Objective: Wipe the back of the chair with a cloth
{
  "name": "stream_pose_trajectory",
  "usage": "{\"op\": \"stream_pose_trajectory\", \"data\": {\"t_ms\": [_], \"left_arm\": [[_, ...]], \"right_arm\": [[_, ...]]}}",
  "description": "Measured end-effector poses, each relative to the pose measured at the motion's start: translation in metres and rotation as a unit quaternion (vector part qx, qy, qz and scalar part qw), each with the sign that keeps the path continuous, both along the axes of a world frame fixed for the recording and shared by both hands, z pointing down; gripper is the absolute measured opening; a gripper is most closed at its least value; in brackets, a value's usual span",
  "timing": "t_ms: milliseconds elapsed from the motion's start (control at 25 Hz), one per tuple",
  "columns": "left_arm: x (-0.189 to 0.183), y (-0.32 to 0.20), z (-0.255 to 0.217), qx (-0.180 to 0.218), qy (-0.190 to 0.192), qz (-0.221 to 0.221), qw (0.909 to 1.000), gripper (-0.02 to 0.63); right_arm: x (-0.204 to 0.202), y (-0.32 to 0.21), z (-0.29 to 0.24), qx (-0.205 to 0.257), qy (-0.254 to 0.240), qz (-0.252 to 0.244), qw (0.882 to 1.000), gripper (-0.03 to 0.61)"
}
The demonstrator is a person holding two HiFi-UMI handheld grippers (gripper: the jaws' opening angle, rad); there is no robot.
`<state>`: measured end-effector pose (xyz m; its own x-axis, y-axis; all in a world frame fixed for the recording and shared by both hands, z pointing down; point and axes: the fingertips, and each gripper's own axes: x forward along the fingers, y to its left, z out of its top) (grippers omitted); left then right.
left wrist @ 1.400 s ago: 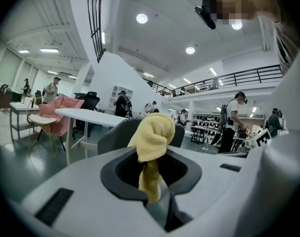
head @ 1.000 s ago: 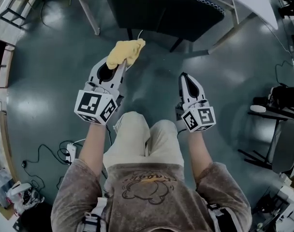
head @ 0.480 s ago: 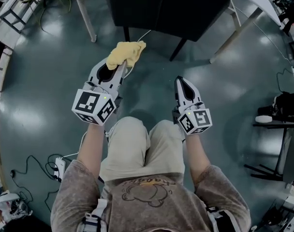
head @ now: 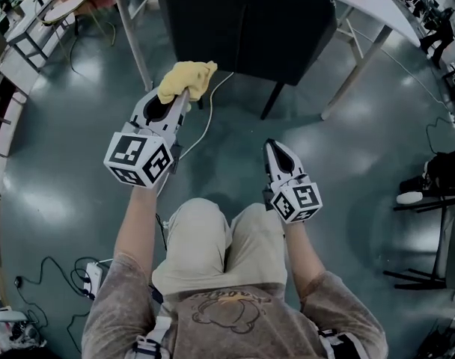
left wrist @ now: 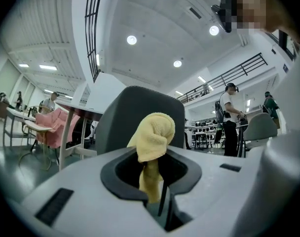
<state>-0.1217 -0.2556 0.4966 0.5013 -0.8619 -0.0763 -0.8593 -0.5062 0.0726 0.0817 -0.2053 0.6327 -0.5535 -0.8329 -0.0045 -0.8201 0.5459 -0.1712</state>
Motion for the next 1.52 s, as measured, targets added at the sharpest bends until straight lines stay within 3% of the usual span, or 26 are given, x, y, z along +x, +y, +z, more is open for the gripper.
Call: {"op": "stream_pose_trajectory", "data": {"t_ms": [240,480,840,1160,1520], "left_arm": [[-0.022,-0.029,-0.053,0.028,-0.019,-0.02,0.9992,0.078],[-0.051,-0.055,-0.09,0.045,-0.006,-0.049,0.9978,0.078],[-0.059,-0.105,-0.11,0.035,-0.006,-0.044,0.9984,0.078],[-0.036,-0.107,-0.118,0.043,-0.007,-0.021,0.9988,0.075],[0.034,-0.1,-0.12,0.039,-0.028,0.039,0.9981,0.071]], "right_arm": [[0.002,0.004,-0.002,0.004,0.001,0.001,1.0,0.026],[0.004,0.004,-0.005,0.007,-0.001,0.003,1.0,0.026],[-0.004,0.005,-0.014,0.014,0.006,-0.009,1.0,0.026],[-0.001,0.006,-0.011,0.015,0.011,-0.006,1.0,0.026],[0.007,0.009,-0.013,0.017,0.011,0.001,1.0,0.026]]}}
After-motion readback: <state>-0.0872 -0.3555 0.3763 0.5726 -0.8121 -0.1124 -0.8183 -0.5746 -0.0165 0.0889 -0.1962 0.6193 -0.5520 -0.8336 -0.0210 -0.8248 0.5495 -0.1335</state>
